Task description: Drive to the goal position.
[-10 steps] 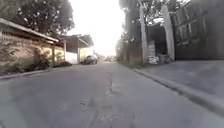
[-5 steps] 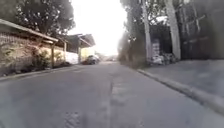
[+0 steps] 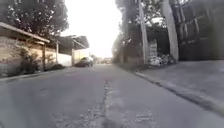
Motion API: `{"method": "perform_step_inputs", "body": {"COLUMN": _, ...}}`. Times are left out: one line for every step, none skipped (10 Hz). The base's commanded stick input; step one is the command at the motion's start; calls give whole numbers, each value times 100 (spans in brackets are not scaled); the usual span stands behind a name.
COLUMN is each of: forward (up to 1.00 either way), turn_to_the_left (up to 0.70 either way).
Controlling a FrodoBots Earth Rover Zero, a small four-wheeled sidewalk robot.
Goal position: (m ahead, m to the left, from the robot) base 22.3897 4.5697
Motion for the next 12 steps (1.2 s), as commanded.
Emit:
{"method": "perform_step_inputs", "body": {"forward": 100, "turn_to_the_left": 2}}
{"method": "perform_step_inputs", "body": {"forward": 100, "turn_to_the_left": 2}}
{"method": "perform_step_inputs", "body": {"forward": 100, "turn_to_the_left": 2}}
{"method": "perform_step_inputs", "body": {"forward": 100, "turn_to_the_left": 2}}
{"method": "perform_step_inputs", "body": {"forward": 100, "turn_to_the_left": 2}}
{"method": "perform_step_inputs", "body": {"forward": 100, "turn_to_the_left": 2}}
{"method": "perform_step_inputs", "body": {"forward": 100, "turn_to_the_left": 2}}
{"method": "perform_step_inputs", "body": {"forward": 100, "turn_to_the_left": 2}}
{"method": "perform_step_inputs", "body": {"forward": 100, "turn_to_the_left": 2}}
{"method": "perform_step_inputs", "body": {"forward": 100, "turn_to_the_left": 2}}
{"method": "perform_step_inputs", "body": {"forward": 100, "turn_to_the_left": 2}}
{"method": "perform_step_inputs", "body": {"forward": 100, "turn_to_the_left": 2}}
